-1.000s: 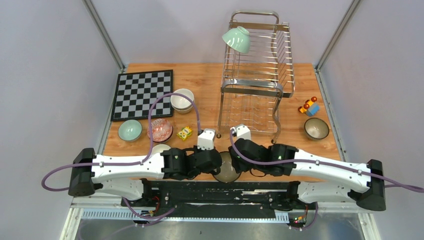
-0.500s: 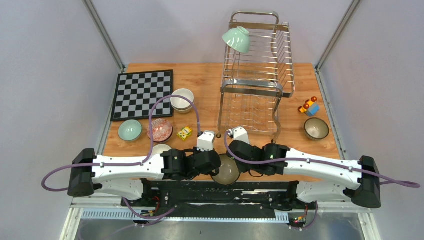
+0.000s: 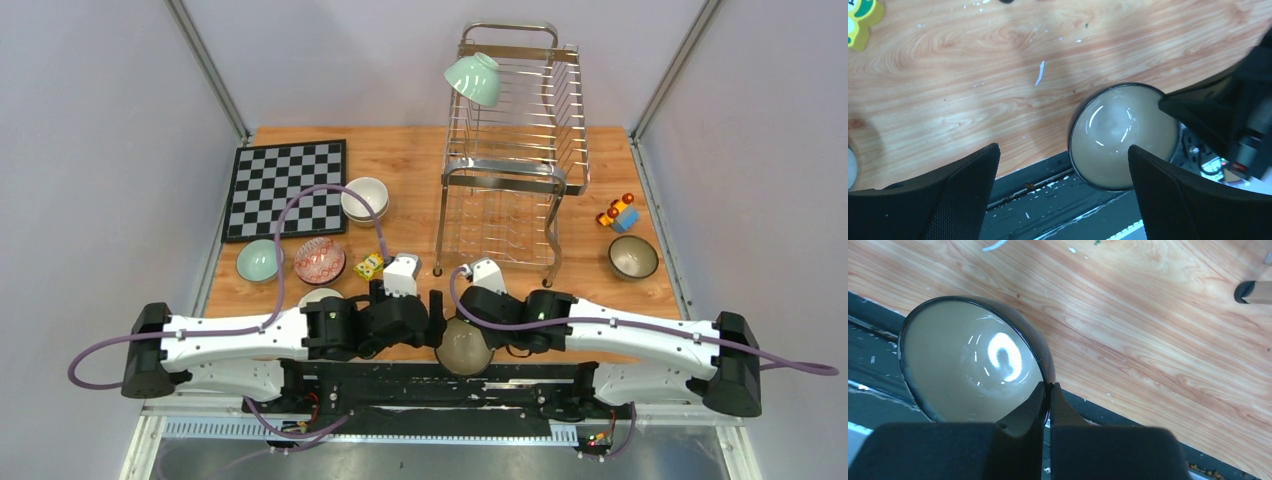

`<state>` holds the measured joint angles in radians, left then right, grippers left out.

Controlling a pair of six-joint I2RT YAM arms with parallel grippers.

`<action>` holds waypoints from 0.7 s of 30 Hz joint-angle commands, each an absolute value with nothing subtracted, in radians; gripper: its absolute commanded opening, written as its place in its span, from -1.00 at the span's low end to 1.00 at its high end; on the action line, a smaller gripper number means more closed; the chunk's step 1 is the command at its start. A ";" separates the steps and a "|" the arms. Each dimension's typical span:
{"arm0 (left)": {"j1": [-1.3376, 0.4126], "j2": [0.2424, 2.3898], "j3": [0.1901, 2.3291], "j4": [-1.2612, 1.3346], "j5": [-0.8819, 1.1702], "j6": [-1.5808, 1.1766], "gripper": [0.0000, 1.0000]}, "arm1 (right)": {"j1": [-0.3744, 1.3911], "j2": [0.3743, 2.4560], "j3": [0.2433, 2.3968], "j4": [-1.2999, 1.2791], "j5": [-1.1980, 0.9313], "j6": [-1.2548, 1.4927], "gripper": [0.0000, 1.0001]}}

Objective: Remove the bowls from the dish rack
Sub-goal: Place the bowl at the center of the board.

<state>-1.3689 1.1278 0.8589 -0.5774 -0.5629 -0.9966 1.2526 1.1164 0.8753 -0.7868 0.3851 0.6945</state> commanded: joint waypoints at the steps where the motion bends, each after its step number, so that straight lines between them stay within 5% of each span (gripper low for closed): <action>1: -1.361 1.042 0.851 -0.579 -0.626 -0.976 1.00 | 1.199 1.078 0.841 -0.814 0.416 0.723 -1.00; 15: -1.361 0.800 0.635 -0.542 -0.752 -1.016 0.99 | 0.781 0.851 0.633 -0.760 0.202 0.689 -1.00; 21: -1.361 0.790 0.609 -0.534 -0.750 -1.023 0.99 | 0.762 0.838 0.600 -0.731 0.167 0.701 -1.00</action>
